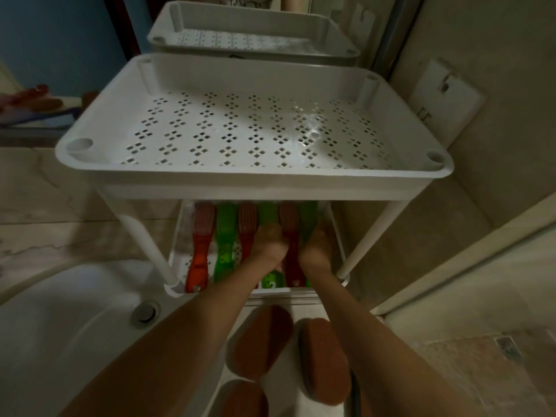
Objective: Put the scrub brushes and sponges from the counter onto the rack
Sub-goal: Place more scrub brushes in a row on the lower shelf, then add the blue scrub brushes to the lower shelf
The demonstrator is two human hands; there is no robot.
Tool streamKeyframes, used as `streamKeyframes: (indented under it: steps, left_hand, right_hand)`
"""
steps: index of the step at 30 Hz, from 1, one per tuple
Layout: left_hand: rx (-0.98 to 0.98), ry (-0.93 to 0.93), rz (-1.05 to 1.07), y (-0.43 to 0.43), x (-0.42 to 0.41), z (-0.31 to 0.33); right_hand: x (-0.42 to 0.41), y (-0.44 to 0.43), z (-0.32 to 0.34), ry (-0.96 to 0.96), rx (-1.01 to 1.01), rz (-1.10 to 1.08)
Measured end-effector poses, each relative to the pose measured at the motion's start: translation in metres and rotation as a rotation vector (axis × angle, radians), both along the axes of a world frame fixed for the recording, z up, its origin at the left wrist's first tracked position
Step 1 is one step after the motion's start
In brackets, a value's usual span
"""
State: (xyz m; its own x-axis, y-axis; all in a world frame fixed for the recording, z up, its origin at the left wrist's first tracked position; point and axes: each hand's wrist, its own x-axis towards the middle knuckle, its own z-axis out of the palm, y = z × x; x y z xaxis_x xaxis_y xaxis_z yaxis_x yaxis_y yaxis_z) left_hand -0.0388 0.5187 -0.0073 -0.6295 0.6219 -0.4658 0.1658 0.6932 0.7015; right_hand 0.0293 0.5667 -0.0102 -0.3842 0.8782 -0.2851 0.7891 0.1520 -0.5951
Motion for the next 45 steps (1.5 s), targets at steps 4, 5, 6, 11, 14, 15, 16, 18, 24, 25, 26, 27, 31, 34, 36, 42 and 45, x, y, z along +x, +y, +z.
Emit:
streamKeyframes:
  steps: [4, 5, 6, 11, 14, 15, 16, 18, 24, 25, 26, 27, 31, 34, 36, 42, 45]
  left_hand:
    - [0.004, 0.003, 0.004, 0.0, 0.0, -0.003]
    - [0.013, 0.017, 0.007, 0.0, 0.0, -0.005]
    - [0.027, 0.03, 0.008, -0.002, 0.0, -0.005]
    - [0.128, 0.122, 0.007, -0.014, 0.008, 0.004]
    - [0.118, 0.172, 0.043, -0.026, 0.009, 0.017]
    - [0.131, 0.176, 0.072, -0.034, 0.01, 0.023]
    - [0.142, 0.185, 0.086, -0.039, 0.012, 0.029]
    - [0.153, 0.24, 0.112, -0.062, 0.02, 0.047]
    - [0.08, 0.402, 0.338, -0.183, 0.043, 0.083]
    - [0.09, 0.382, 0.411, -0.207, 0.046, 0.086]
    - [0.116, 0.349, 0.472, -0.229, 0.048, 0.087]
    - [0.144, 0.312, 0.527, -0.252, 0.05, 0.088]
    - [0.167, 0.234, 0.678, -0.33, 0.039, 0.081]
    - [0.176, 0.254, 0.774, -0.384, 0.013, 0.077]
    - [0.196, 0.25, 0.837, -0.419, -0.012, 0.075]
    - [0.144, 0.21, 0.867, -0.519, -0.082, 0.055]
    - [-0.006, 0.239, 0.889, -0.576, -0.112, 0.043]
  right_hand:
    - [0.002, 0.001, -0.005, -0.018, 0.043, 0.044]
    - [0.003, 0.001, -0.004, -0.031, 0.052, 0.057]
    - [0.004, 0.001, -0.004, -0.05, 0.063, 0.072]
    - [0.008, 0.0, -0.001, -0.173, 0.109, 0.174]
    - [0.016, -0.013, 0.006, -0.169, 0.121, 0.238]
    - [0.019, -0.02, 0.011, -0.125, 0.13, 0.236]
    - [0.023, -0.024, 0.015, -0.081, 0.134, 0.212]
    - [0.031, -0.039, 0.027, 0.033, 0.131, 0.159]
    - [0.042, -0.13, 0.06, 0.331, 0.195, 0.306]
    - [0.039, -0.147, 0.063, 0.36, 0.163, 0.36]
    - [0.036, -0.163, 0.066, 0.38, 0.121, 0.407]
    - [0.033, -0.182, 0.068, 0.382, 0.073, 0.451]
    - [0.015, -0.251, 0.065, 0.312, -0.073, 0.576]
    - [-0.009, -0.306, 0.065, 0.265, -0.134, 0.702]
    - [-0.031, -0.344, 0.065, 0.24, -0.168, 0.768]
    - [-0.099, -0.444, 0.054, 0.174, -0.182, 0.844]
    - [-0.137, -0.498, 0.045, 0.121, -0.185, 0.895]
